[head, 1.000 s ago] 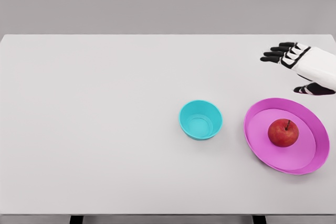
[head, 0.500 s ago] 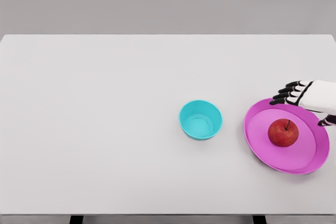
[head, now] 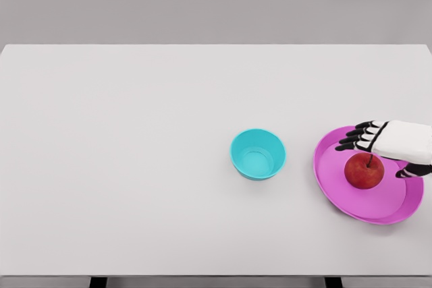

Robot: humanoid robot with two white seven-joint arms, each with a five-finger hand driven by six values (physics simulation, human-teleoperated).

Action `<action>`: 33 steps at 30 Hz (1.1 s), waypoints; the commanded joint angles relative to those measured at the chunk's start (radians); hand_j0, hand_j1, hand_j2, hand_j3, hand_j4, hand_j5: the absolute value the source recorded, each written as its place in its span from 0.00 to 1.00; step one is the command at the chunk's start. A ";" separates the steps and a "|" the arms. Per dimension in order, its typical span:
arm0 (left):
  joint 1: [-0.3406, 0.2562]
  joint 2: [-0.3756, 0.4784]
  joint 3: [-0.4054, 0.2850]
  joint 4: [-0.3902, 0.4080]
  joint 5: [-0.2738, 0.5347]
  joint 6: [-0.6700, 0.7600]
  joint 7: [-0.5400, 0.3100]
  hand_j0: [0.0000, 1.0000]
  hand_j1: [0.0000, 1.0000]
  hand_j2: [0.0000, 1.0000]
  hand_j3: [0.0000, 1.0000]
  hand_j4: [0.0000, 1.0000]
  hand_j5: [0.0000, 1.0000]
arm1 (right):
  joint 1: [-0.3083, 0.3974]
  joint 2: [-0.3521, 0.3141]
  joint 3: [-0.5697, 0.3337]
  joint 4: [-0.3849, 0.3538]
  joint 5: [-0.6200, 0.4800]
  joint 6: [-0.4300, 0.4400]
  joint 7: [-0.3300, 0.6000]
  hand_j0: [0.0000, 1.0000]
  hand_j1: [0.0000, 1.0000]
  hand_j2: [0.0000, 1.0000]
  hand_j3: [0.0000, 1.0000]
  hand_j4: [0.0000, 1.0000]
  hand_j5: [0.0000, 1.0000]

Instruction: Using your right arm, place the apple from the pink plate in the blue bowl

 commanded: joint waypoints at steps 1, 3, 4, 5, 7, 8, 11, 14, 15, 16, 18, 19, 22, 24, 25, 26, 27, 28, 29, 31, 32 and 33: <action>0.000 0.000 0.000 0.000 -0.001 0.000 0.001 1.00 1.00 1.00 1.00 1.00 1.00 | 0.000 0.038 0.006 0.002 0.002 0.002 0.000 1.00 1.00 1.00 1.00 1.00 1.00; 0.000 0.000 0.000 0.000 -0.001 0.000 -0.001 1.00 1.00 1.00 1.00 1.00 1.00 | -0.002 0.047 0.021 0.005 0.002 0.002 0.000 1.00 1.00 1.00 1.00 1.00 1.00; 0.000 0.000 0.000 0.000 -0.001 0.000 -0.001 1.00 1.00 1.00 1.00 1.00 1.00 | -0.002 0.056 0.026 0.005 0.002 0.002 0.000 1.00 1.00 1.00 1.00 1.00 1.00; 0.000 0.000 0.000 0.000 -0.001 0.000 0.001 1.00 1.00 1.00 1.00 1.00 1.00 | -0.002 0.060 0.026 0.006 0.002 0.002 0.000 1.00 1.00 1.00 1.00 1.00 1.00; 0.000 0.000 0.000 0.000 -0.001 0.000 -0.001 1.00 1.00 1.00 1.00 1.00 1.00 | -0.002 0.060 0.029 0.010 0.002 0.002 0.000 1.00 1.00 1.00 1.00 1.00 1.00; 0.000 0.000 0.000 0.000 -0.001 0.000 0.001 1.00 1.00 1.00 1.00 1.00 1.00 | -0.002 0.058 0.029 0.014 0.002 0.002 0.000 1.00 1.00 1.00 1.00 1.00 1.00; 0.000 0.000 0.000 0.000 -0.001 0.000 -0.001 1.00 1.00 1.00 1.00 1.00 1.00 | -0.002 0.058 0.029 0.033 0.002 0.002 0.000 1.00 1.00 1.00 1.00 1.00 1.00; 0.000 0.000 0.000 0.000 -0.001 0.000 -0.001 1.00 1.00 1.00 1.00 1.00 1.00 | -0.002 0.060 0.044 0.046 0.004 0.002 0.000 1.00 1.00 1.00 1.00 1.00 1.00; 0.000 0.000 0.000 0.000 -0.001 0.000 0.000 1.00 1.00 1.00 1.00 1.00 1.00 | -0.002 0.060 0.054 0.056 0.004 0.002 0.000 1.00 1.00 1.00 1.00 1.00 1.00; 0.000 0.000 0.000 0.000 -0.001 0.000 0.001 1.00 1.00 1.00 1.00 1.00 1.00 | -0.002 0.063 0.061 0.071 0.004 0.002 0.000 1.00 1.00 1.00 1.00 1.00 1.00; 0.000 0.000 0.000 0.000 -0.001 0.000 0.001 1.00 1.00 1.00 1.00 1.00 1.00 | -0.002 0.069 0.067 0.082 0.013 0.002 0.000 1.00 1.00 1.00 1.00 1.00 1.00; 0.000 0.000 0.000 0.000 -0.001 0.000 0.000 1.00 1.00 1.00 1.00 1.00 1.00 | -0.002 0.069 0.069 0.082 0.018 0.002 0.000 1.00 1.00 1.00 1.00 1.00 1.00; 0.000 0.000 0.000 0.000 -0.001 0.000 -0.001 1.00 1.00 1.00 1.00 1.00 1.00 | -0.003 0.069 0.069 0.097 0.018 0.002 0.000 1.00 1.00 1.00 1.00 1.00 1.00; 0.000 0.000 0.000 0.000 -0.001 0.000 -0.001 1.00 1.00 1.00 1.00 1.00 1.00 | -0.006 0.070 0.069 0.100 0.018 0.002 0.000 1.00 1.00 1.00 1.00 1.00 1.00; 0.000 0.000 0.000 0.000 -0.001 0.000 0.000 1.00 1.00 1.00 1.00 1.00 1.00 | -0.006 0.070 0.069 0.103 0.018 0.002 0.000 1.00 1.00 1.00 1.00 1.00 1.00; 0.000 0.000 0.000 0.000 -0.001 0.000 -0.001 1.00 1.00 1.00 1.00 1.00 1.00 | -0.008 0.070 0.070 0.102 0.019 0.002 0.000 1.00 1.00 1.00 1.00 1.00 1.00; 0.000 0.000 0.000 0.000 -0.001 0.000 0.001 1.00 1.00 1.00 1.00 1.00 1.00 | -0.008 0.070 0.070 0.103 0.019 0.002 0.000 1.00 1.00 1.00 1.00 1.00 1.00; 0.000 0.000 0.000 0.000 -0.001 0.000 -0.001 1.00 1.00 1.00 1.00 1.00 1.00 | -0.008 0.070 0.070 0.103 0.019 0.002 0.000 1.00 1.00 1.00 1.00 1.00 1.00; 0.000 0.000 0.000 0.000 -0.001 0.000 0.001 1.00 1.00 1.00 1.00 1.00 1.00 | -0.006 0.070 0.070 0.103 0.019 0.002 0.000 1.00 1.00 1.00 1.00 1.00 1.00; 0.000 0.000 0.000 0.000 -0.001 0.000 0.001 1.00 1.00 1.00 1.00 1.00 1.00 | -0.006 0.076 0.075 0.105 0.019 0.002 0.000 1.00 1.00 1.00 1.00 1.00 1.00; 0.000 0.000 0.000 0.000 0.001 0.000 0.001 1.00 1.00 1.00 1.00 1.00 1.00 | -0.006 0.076 0.075 0.105 0.019 0.002 0.000 1.00 1.00 1.00 1.00 1.00 1.00; 0.000 0.000 0.000 0.000 0.001 0.000 -0.001 1.00 1.00 1.00 1.00 1.00 1.00 | -0.006 0.076 0.075 0.105 0.019 0.002 0.000 1.00 1.00 1.00 1.00 1.00 1.00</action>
